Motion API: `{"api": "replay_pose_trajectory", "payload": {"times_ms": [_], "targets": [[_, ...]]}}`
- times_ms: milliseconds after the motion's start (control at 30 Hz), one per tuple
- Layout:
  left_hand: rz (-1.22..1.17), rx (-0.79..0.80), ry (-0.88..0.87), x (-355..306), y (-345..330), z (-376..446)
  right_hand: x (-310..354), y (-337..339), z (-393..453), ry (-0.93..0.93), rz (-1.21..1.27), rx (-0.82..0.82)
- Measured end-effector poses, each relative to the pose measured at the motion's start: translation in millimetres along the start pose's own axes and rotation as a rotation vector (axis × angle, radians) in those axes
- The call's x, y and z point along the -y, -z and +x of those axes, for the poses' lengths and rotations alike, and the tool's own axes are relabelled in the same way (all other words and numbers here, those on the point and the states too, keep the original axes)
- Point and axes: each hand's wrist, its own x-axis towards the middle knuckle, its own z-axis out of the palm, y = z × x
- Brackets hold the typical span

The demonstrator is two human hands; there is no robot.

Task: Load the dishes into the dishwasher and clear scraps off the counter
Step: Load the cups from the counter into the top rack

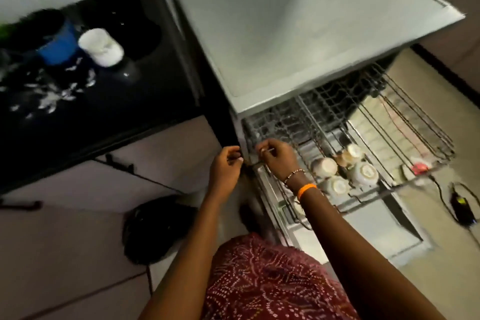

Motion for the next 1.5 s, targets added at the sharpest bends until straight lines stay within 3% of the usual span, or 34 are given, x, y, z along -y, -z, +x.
{"api": "replay_pose_trajectory", "payload": {"times_ms": [300,467,567,700,1033,1333,1500], "targets": [[-0.153,-0.396,-0.002,1.5,129.3,-5.2,129.5,-97.2,18.5,0.286,0.051,0.29],[-0.269,-0.496,-0.053,-2.2,192.3,33.2,188.3,-144.3,62.8,0.372,0.036,0.317],[-0.291,-0.542,-0.072,-5.1,227.8,68.2,215.9,-177.2,101.1,0.395,0.026,0.192],[-0.288,-0.51,-0.102,-11.3,270.3,111.4,241.3,-212.6,153.6,0.336,0.076,0.014],[-0.325,-0.407,-0.084,-14.3,312.7,177.2,266.4,-250.9,228.6,0.302,0.03,0.028],[-0.417,-0.405,-0.099,-30.7,266.6,195.4,248.6,-205.2,185.1,0.301,0.166,-0.054],[-0.506,-0.161,-0.193,-59.8,207.3,178.0,210.5,-138.8,130.8,0.293,0.321,-0.242]]}}
